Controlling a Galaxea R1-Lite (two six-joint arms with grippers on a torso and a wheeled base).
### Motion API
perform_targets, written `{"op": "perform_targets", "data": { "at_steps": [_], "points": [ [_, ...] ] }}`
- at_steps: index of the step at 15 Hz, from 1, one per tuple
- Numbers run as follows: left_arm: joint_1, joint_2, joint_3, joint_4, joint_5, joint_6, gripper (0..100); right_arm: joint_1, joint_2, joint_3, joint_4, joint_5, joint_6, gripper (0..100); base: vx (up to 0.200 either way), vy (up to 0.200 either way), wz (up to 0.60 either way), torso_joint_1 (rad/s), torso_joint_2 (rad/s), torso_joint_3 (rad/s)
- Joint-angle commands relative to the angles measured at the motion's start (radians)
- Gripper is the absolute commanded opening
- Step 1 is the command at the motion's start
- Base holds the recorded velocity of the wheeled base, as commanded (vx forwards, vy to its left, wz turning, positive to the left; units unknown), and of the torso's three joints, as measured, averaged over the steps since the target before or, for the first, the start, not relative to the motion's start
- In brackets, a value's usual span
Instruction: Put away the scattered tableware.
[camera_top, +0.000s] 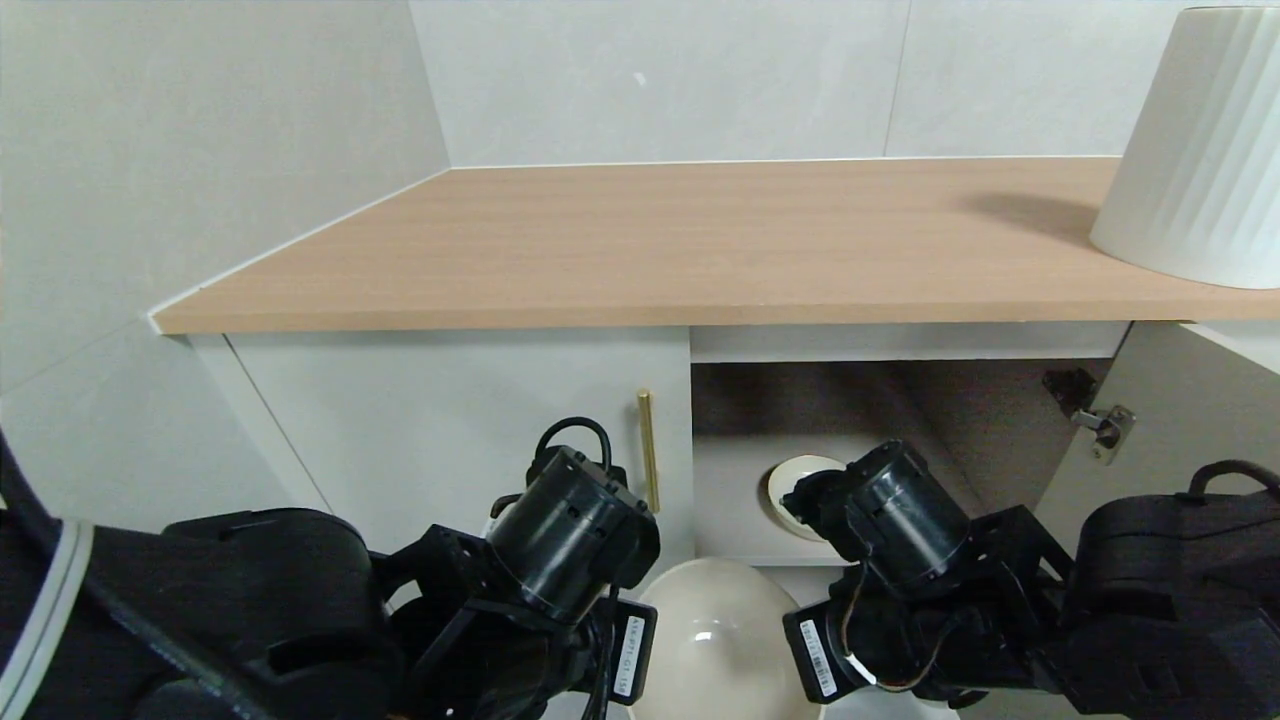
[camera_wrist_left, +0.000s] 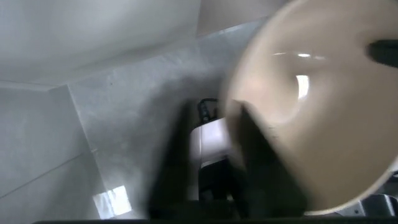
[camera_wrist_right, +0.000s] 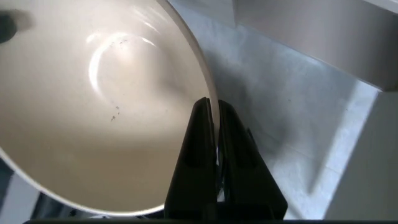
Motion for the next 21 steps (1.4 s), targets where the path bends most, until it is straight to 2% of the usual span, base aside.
{"op": "perform_targets", "data": {
  "at_steps": [1,6,8,10,16,19,21],
  "points": [
    [-0.001,0.002,-0.002,-0.005,-0.004,-0.001,100,0.002,0.007,0.000,-0.008,0.002,0.000,0,0.000,0.000,0.00,0.000,0.00,0.000],
    [-0.001,0.004,-0.002,-0.005,-0.004,-0.001,100,-0.015,0.034,0.012,0.040,-0.082,-0.040,0,0.000,0.000,0.00,0.000,0.00,0.000],
    [-0.001,0.004,-0.002,-0.005,-0.004,-0.001,100,-0.067,0.083,-0.025,0.109,-0.177,-0.036,0,0.000,0.000,0.00,0.000,0.00,0.000],
    [-0.001,0.004,-0.001,-0.005,-0.004,-0.001,100,-0.126,0.125,-0.046,0.100,-0.216,-0.023,0,0.000,0.000,0.00,0.000,0.00,0.000],
    [-0.001,0.004,-0.001,-0.005,0.006,-0.001,100,-0.299,0.180,-0.086,-0.162,-0.231,0.155,0,0.000,0.000,0.00,0.000,0.00,0.000],
    [-0.001,0.001,-0.002,-0.005,0.006,-0.001,100,-0.377,0.251,-0.114,-0.282,-0.231,0.199,0,0.000,0.000,0.00,0.000,0.00,0.000],
    [-0.001,-0.001,-0.002,-0.005,0.006,-0.001,100,-0.394,0.278,-0.130,-0.310,-0.231,0.216,0,0.000,0.000,0.00,0.000,0.00,0.000]
  ]
}}
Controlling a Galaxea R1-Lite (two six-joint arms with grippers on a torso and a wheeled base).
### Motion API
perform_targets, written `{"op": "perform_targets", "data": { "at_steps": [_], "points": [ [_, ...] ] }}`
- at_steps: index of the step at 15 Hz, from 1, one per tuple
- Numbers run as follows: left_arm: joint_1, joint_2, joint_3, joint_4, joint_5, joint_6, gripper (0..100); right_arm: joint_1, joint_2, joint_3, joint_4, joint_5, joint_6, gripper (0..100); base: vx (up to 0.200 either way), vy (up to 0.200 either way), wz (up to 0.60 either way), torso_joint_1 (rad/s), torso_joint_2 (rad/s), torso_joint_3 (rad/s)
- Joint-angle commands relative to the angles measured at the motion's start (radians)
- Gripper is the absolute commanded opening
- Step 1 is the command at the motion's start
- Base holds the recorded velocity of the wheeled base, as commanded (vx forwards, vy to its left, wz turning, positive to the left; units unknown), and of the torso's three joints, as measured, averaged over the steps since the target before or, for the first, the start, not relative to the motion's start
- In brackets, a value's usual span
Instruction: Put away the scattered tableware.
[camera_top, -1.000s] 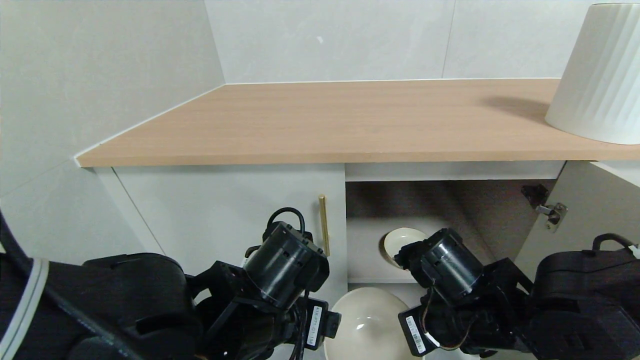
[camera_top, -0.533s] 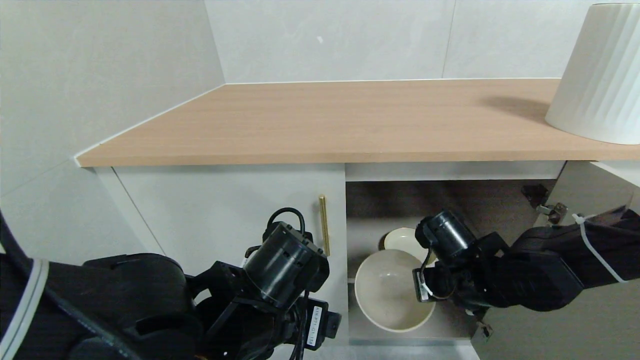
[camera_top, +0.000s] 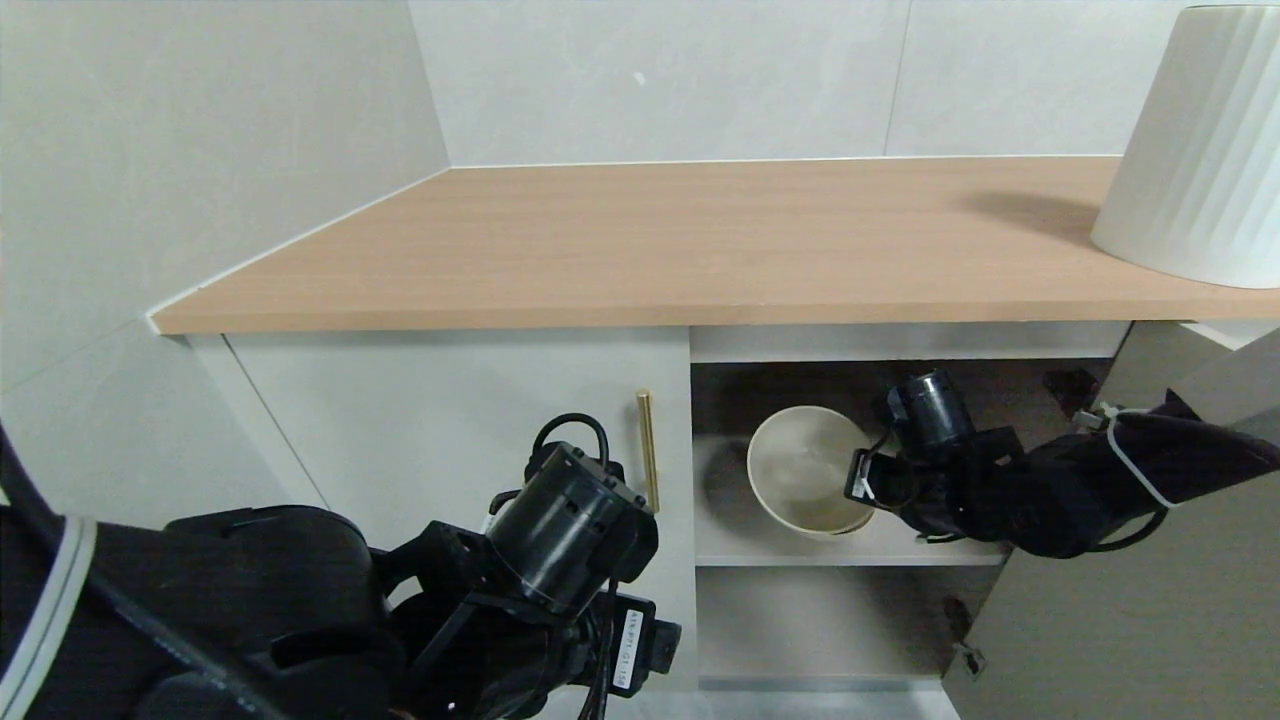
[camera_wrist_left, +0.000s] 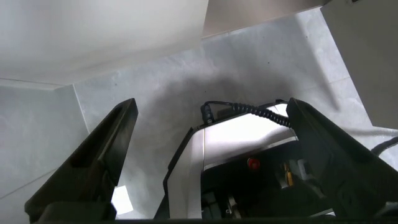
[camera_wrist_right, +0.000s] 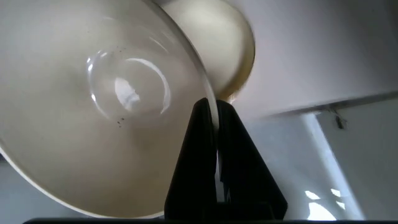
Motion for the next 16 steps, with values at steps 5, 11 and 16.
{"op": "perform_targets", "data": {
  "at_steps": [5,11,16],
  "points": [
    [0.000,-0.002,-0.001,0.000,0.001,0.000,100,-0.051,0.178,-0.124,-0.013,0.000,0.080,0,0.000,0.000,0.00,0.000,0.00,0.000],
    [0.000,-0.001,-0.001,0.001,0.002,0.000,100,-0.069,0.234,-0.172,-0.013,-0.003,0.086,0,0.000,0.000,0.00,0.000,0.00,0.000],
    [0.003,0.002,-0.001,0.001,0.001,0.000,100,-0.082,0.255,-0.190,-0.013,-0.012,0.086,0,0.000,0.000,0.00,0.000,0.00,0.000]
  ]
}}
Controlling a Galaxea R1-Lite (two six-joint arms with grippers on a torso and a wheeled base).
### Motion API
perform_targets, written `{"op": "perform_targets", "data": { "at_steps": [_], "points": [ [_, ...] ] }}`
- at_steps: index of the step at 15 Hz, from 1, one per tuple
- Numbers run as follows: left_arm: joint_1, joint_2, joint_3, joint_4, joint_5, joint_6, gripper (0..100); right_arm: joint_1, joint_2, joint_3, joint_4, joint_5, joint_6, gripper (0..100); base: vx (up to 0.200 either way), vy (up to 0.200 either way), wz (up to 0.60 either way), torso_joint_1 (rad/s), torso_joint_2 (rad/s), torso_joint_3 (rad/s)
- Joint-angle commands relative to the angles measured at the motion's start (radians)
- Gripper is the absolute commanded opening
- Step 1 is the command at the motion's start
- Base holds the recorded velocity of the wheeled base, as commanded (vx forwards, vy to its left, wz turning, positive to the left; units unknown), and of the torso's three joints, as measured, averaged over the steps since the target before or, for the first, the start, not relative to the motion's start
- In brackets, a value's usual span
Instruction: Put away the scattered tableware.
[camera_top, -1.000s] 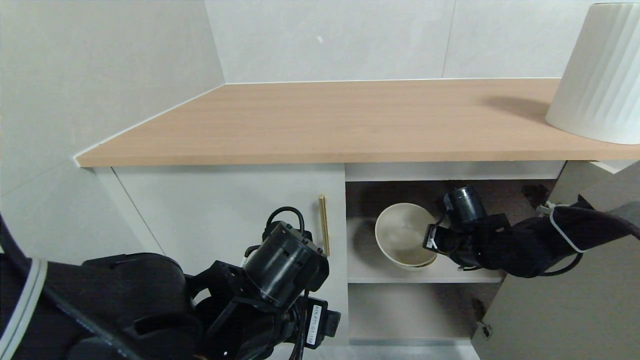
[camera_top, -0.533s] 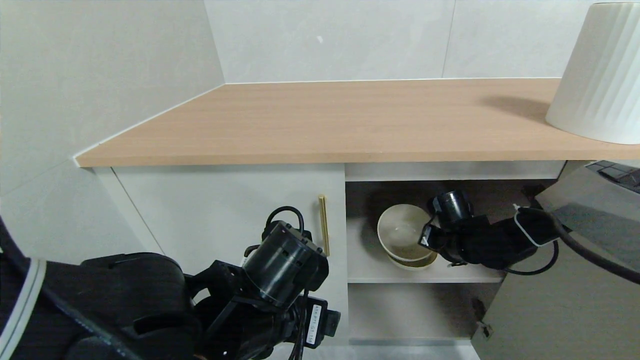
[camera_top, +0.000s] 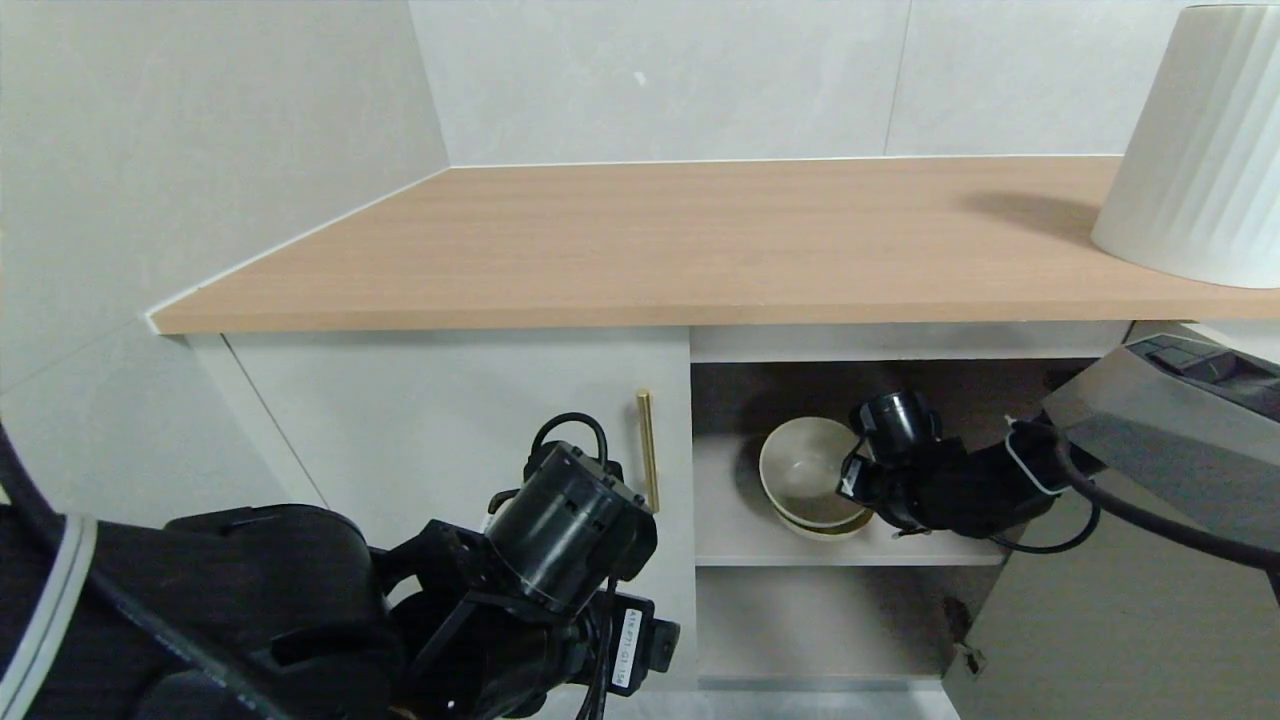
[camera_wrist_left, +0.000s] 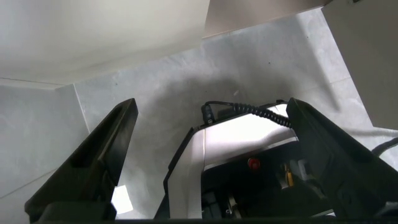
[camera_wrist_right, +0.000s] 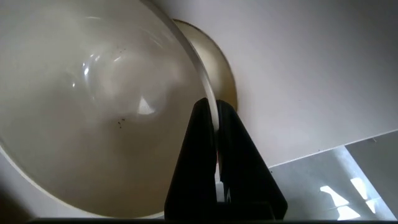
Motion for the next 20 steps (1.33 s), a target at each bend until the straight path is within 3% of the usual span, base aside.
{"op": "perform_targets", "data": {
  "at_steps": [1,4,5,14,17,20],
  "points": [
    [0.000,0.002,0.000,0.000,0.000,0.000,100,-0.001,0.007,-0.003,0.000,-0.005,0.000,0,0.000,0.000,0.00,0.000,0.00,0.000],
    [0.000,0.002,0.001,0.000,0.000,0.000,100,-0.001,0.010,-0.005,0.000,-0.011,0.000,0,0.000,0.000,0.00,0.000,0.00,0.000],
    [0.000,0.002,0.000,0.000,0.000,0.000,100,-0.001,0.010,-0.005,0.000,-0.009,0.000,100,0.000,0.000,0.00,0.000,0.00,0.000],
    [0.013,-0.013,0.000,0.000,0.002,-0.002,100,0.002,-0.063,0.052,0.012,0.000,-0.008,100,0.000,0.000,0.00,0.000,0.00,0.000],
    [0.036,-0.066,0.003,0.002,0.002,-0.002,100,0.021,-0.195,0.153,0.039,0.029,-0.064,100,0.000,0.000,0.00,0.000,0.00,0.000],
    [0.107,-0.214,0.049,0.003,0.000,0.004,100,0.074,-0.462,0.277,0.201,0.153,-0.149,100,0.000,0.000,0.00,0.000,0.00,0.000]
  ]
}}
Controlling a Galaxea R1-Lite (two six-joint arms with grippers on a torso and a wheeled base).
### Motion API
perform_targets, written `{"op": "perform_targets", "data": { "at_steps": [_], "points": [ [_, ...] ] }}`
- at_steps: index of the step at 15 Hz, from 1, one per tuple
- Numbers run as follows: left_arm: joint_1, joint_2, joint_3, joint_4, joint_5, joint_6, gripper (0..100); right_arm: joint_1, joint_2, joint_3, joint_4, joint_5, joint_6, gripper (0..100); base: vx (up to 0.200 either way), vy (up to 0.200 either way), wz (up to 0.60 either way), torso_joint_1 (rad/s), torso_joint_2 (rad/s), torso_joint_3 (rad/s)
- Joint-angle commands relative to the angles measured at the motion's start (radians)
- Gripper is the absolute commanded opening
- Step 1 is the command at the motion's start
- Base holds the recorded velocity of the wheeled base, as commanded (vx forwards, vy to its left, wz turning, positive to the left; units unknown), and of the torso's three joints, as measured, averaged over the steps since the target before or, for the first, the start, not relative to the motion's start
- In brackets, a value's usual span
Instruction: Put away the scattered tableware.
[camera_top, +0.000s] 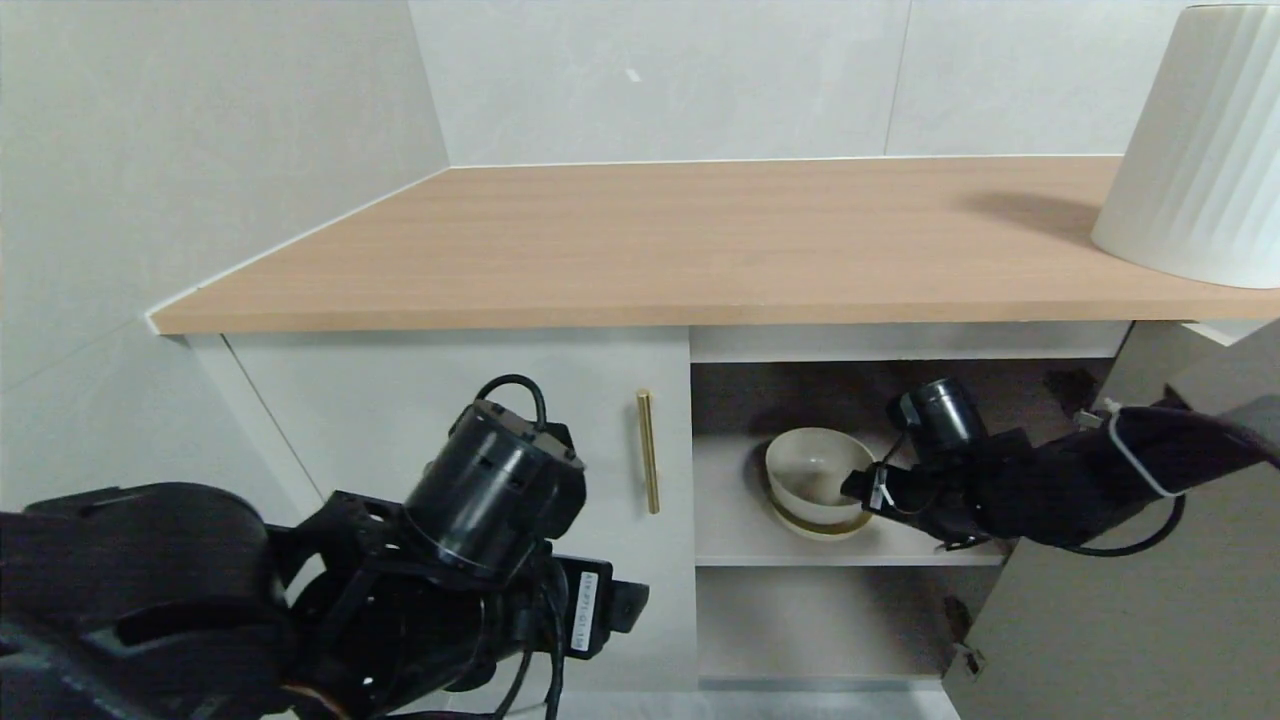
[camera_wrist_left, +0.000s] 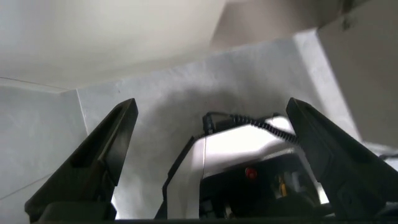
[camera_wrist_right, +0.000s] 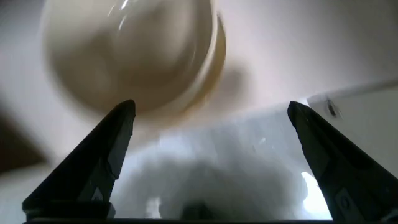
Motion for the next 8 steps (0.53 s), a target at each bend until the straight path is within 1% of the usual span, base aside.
{"op": "perform_targets", "data": {
  "at_steps": [1,3,5,6,7,8],
  "points": [
    [0.057,-0.143,0.043,0.000,-0.001,0.004,100,0.069,-0.282,0.109,0.157,0.083,-0.081,100,0.000,0.000,0.00,0.000,0.00,0.000],
    [0.098,-0.215,0.072,-0.002,-0.003,0.006,100,0.150,-0.448,0.162,0.280,0.092,-0.101,100,0.000,0.000,0.00,0.000,0.00,0.000],
    [0.141,-0.255,0.115,-0.008,-0.004,0.010,100,0.210,-0.581,0.201,0.354,0.092,-0.102,100,0.000,0.000,0.00,0.000,0.00,0.000],
    [0.154,-0.275,0.130,-0.008,-0.004,0.021,100,0.229,-0.638,0.205,0.395,0.092,-0.105,100,0.000,0.000,0.00,0.000,0.00,0.000],
    [0.161,-0.307,0.153,-0.008,-0.004,0.041,100,0.250,-0.692,0.205,0.453,0.095,-0.108,100,0.000,0.000,0.00,0.000,0.00,0.000],
    [0.163,-0.336,0.173,-0.008,-0.004,0.053,100,0.267,-0.729,0.207,0.496,0.108,-0.108,100,0.000,0.000,0.00,0.000,0.00,0.000]
  ]
}}
